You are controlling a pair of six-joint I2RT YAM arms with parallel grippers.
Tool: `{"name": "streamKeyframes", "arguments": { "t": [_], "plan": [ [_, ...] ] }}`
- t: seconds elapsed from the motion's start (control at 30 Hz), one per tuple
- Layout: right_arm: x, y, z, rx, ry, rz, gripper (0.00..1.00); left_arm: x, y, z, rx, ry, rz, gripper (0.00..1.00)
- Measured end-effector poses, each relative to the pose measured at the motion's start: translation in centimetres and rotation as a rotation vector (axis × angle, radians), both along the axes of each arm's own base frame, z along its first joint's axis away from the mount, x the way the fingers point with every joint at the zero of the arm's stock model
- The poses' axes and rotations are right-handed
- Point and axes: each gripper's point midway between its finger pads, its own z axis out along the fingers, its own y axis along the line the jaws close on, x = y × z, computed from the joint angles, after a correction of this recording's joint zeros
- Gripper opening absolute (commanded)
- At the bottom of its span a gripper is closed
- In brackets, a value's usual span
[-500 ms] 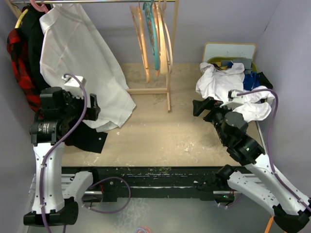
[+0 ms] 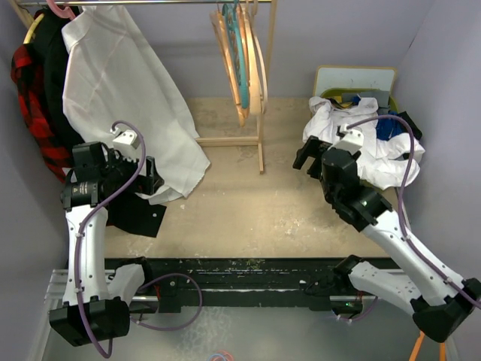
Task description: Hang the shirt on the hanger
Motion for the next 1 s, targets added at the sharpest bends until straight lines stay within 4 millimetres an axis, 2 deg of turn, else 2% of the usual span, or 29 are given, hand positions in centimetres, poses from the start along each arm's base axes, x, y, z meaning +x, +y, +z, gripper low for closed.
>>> {"name": "streamKeyframes", "arguments": {
  "t": [0.07, 0.17, 0.27, 0.47, 0.6, 0.67, 0.8, 0.87, 0.9, 1.0],
  "plan": [
    [1.0, -1.0, -0.8, -0.017, 0.047, -0.043, 1.0, 0.1, -0.1, -0.1, -0.003, 0.003, -0.008, 0.99],
    [3.2, -4.7, -1.9, -0.013, 0.113, -0.159, 1.0, 0.3, -0.2, -0.3, -0.011, 0.01, -0.023, 0.99],
    [4.2, -7.5, -3.1, -0.02, 0.17, -0.245, 1.0, 0.5, -0.2, -0.7, -0.01, 0.022, -0.033, 0.99],
    [4.6, -8.5, -5.0, -0.045, 0.24, -0.273, 0.99, 0.6, -0.1, -0.8, -0.002, 0.025, -0.033, 0.99],
    [4.4, -8.7, -5.7, -0.046, 0.26, -0.27, 0.92, 0.7, 0.0, -1.0, -0.001, 0.033, -0.03, 0.99],
    [4.2, -8.7, -6.2, -0.044, 0.267, -0.266, 0.81, 0.8, 0.1, -1.4, 0.0, 0.047, -0.026, 0.99],
    [3.3, -8.6, -8.0, -0.038, 0.299, -0.249, 0.37, 1.1, 0.3, -2.0, 0.0, 0.071, -0.021, 0.99],
    [3.1, -8.4, -8.6, -0.031, 0.311, -0.244, 0.06, 1.1, 0.3, -2.2, 0.001, 0.079, -0.019, 0.99],
    [3.0, -8.4, -8.8, -0.024, 0.312, -0.242, 0.0, 1.2, 0.4, -2.2, 0.001, 0.082, -0.019, 0.99],
    [3.0, -8.2, -9.0, -0.007, 0.311, -0.24, 0.0, 1.3, 0.4, -2.6, 0.0, 0.098, -0.018, 0.99]
  ]
}}
